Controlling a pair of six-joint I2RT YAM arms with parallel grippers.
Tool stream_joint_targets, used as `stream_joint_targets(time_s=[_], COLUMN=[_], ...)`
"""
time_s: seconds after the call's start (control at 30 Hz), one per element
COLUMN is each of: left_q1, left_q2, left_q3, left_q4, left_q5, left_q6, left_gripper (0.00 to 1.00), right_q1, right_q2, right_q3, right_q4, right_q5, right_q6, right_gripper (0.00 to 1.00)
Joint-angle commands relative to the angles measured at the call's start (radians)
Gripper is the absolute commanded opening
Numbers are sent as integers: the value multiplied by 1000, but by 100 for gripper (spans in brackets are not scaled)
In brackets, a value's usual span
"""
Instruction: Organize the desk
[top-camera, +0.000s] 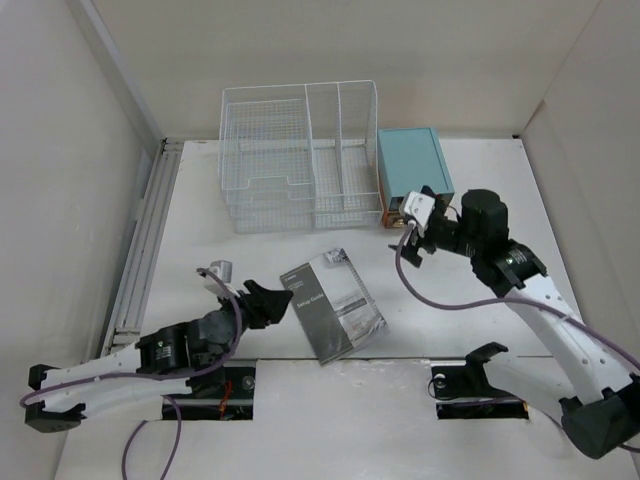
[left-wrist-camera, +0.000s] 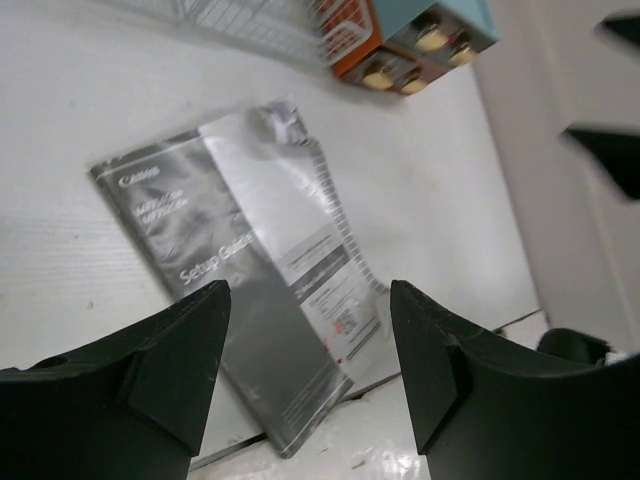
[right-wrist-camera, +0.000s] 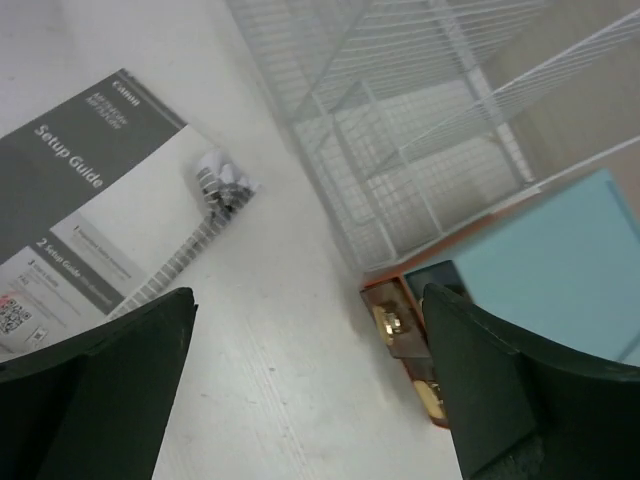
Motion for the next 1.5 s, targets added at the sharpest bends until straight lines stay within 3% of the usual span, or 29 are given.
stream_joint_targets(time_s=[0.0,0.07,0.13,0.2,0.33,0.7,1.03,1.23,1.33,1.47], left_q1=[-4,-4,-4,-4,-4,-4,-4,-4,-4,-4], left_q2=[70,108,130,153,199,440,578,630,658,705], left_q3=[-46,-69,-80,-117,-161,-226,-235,-246,-256,-256], left_q4=[52,62,62,106,172,345,454,511,549,577], left_q5=[16,16,7,16,37,59,77,112,137,151], left_q6=[-80,-124,-151,-160,-198,-231,-240,-229,-229,-229], left_gripper=[62,62,62,61,61,61,61,61,61,61], right_q1=[-42,-28,-16,-16,-16,66,109,147,156,167], right_q2=[116,181,258,312,466,684,888,925,935,935], right_q3=[109,158,198,209,231,210,355,364,364,353], right_q4=[64,33,42,70,68,141,12,-19,-42,-53], right_q5=[139,-30,-138,-180,-260,-150,-116,-165,-209,-251], right_q6=[-3,61,154,230,289,319,319,328,304,278], right_gripper=[100,100,91,83,83,88,91,91,88,77])
